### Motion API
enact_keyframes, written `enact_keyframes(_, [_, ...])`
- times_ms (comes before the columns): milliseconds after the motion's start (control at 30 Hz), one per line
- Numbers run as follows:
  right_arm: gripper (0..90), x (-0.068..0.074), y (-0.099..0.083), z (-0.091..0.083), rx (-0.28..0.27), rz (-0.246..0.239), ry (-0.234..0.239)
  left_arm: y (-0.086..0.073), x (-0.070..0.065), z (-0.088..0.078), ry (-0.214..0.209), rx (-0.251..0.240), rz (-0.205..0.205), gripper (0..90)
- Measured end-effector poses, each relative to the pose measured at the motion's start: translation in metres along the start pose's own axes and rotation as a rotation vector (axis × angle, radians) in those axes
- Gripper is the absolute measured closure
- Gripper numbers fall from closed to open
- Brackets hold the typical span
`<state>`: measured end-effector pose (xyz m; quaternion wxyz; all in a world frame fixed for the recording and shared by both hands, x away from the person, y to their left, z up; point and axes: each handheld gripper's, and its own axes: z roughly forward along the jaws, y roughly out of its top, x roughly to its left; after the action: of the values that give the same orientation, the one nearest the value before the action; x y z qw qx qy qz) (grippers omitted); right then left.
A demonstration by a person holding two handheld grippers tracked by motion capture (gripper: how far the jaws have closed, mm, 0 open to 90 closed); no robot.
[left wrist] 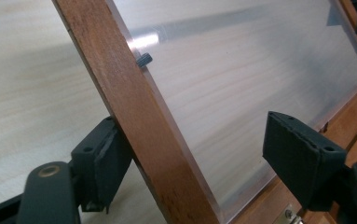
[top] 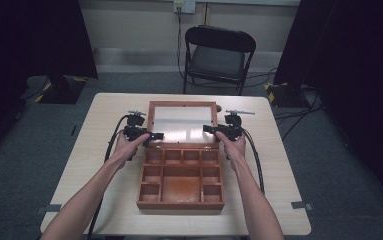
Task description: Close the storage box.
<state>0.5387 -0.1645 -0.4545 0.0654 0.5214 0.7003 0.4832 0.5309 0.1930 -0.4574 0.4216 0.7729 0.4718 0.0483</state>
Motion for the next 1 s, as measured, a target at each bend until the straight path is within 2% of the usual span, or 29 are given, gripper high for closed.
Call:
enact_keyframes(133, [28.4,0.004,0.004,-0.007,-0.013,-0.013,0.010,0.004,-0.002,-0.006,-0.001,-0.024,0.014,25.8])
enact_keyframes(300, [28.8,0.010,0.008,-0.017,-0.037,-0.032,0.024,0.008,-0.003,-0.010,-0.027,-0.060,0.017,27.4])
enact_keyframes(500, [29.4,0.018,0.011,-0.028,-0.050,-0.057,0.027,0.011,-0.009,-0.014,-0.028,-0.077,0.035,26.5])
enact_keyframes(633, [29.7,0.022,0.011,-0.033,-0.058,-0.085,0.027,0.010,-0.009,-0.022,-0.041,-0.101,0.046,30.9])
enact_keyframes(767, [28.1,0.027,0.012,-0.038,-0.059,-0.096,0.029,0.010,-0.013,-0.026,-0.036,-0.112,0.065,30.7])
enact_keyframes(933, [30.1,0.030,0.012,-0.045,-0.068,-0.107,0.038,0.011,-0.015,-0.031,-0.054,-0.126,0.061,31.6])
enact_keyframes(1000, [31.0,0.031,0.012,-0.048,-0.077,-0.116,0.034,0.011,-0.016,-0.033,-0.055,-0.133,0.072,31.7])
